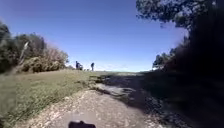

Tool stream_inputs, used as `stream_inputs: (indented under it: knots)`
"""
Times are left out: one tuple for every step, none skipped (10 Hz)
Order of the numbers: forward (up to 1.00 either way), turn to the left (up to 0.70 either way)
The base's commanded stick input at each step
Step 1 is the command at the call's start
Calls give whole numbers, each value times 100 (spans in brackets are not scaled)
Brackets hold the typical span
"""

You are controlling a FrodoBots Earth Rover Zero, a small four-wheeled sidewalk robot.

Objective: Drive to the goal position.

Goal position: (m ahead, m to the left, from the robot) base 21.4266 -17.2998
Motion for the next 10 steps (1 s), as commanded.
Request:
stream_inputs:
  knots:
    - [50, 0]
    - [50, 0]
    - [50, 0]
    - [50, 0]
    - [50, 0]
    - [50, 0]
    - [50, 0]
    - [50, 0]
    - [50, 0]
    - [50, 0]
